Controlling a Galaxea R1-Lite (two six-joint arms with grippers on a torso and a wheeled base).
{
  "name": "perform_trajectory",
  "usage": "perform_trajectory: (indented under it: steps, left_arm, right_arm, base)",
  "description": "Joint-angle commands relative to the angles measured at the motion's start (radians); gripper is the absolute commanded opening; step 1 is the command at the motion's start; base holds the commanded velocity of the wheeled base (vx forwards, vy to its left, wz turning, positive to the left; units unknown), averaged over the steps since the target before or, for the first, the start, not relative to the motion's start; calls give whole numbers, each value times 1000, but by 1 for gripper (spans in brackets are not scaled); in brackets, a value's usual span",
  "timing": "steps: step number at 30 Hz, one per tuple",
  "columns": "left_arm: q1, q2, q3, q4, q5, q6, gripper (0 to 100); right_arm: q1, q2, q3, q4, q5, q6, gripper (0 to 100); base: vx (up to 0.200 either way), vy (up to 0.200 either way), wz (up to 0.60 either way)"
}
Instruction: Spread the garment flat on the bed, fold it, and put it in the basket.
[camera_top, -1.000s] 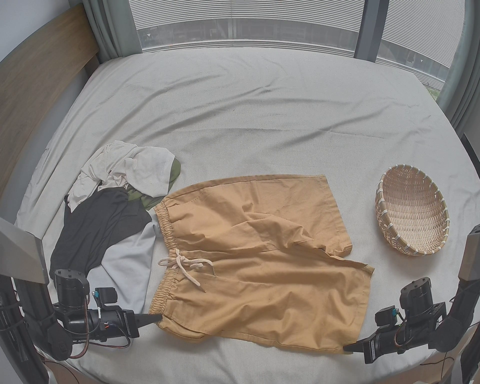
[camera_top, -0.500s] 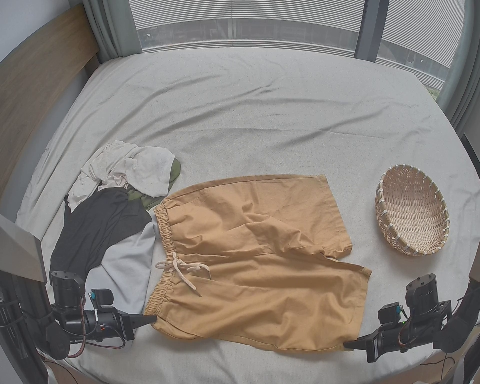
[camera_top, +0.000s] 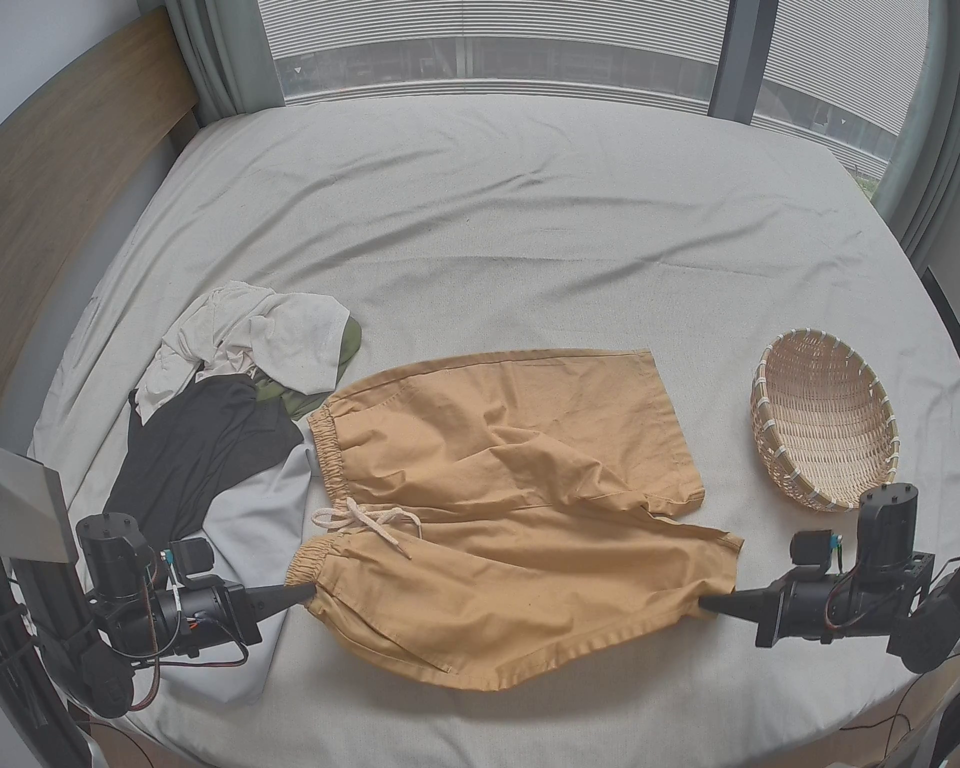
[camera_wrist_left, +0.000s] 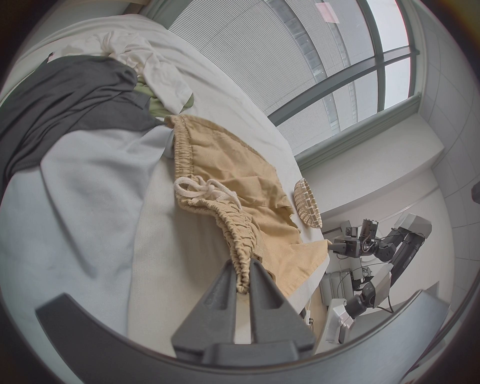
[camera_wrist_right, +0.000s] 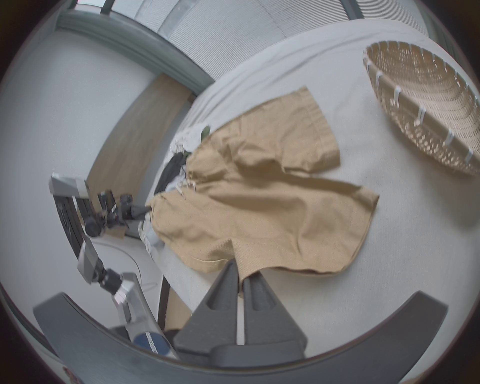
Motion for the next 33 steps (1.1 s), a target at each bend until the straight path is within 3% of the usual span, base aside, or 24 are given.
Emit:
perform_trajectory:
  steps: [1,9,24,29,33]
  left_arm:
    - [-4,-52,-16,-4,1,-15,0]
    - [-8,-187,-16,0,-8,-223,0]
    - [-7,-180,9,2,-23,-225,0]
    - [-2,-91,-86,-1,33,-210,0]
    - [-8,-71,-106,-3,84,-191,0]
  right_arm:
    - [-4,-66,-42,-4,3,22,0]
    - [-18,-100,-96,-7,6,77,0]
    - [-41,-184,-182,-10,20,184,0]
    - [-70,-160,-191,-71,18,190,0]
    - [-111,-71,-196,-205,18,239,0]
  base:
    - [0,0,0]
    - [0,0,0]
    - [0,0,0]
    - [0,0,0]
    - [0,0,0]
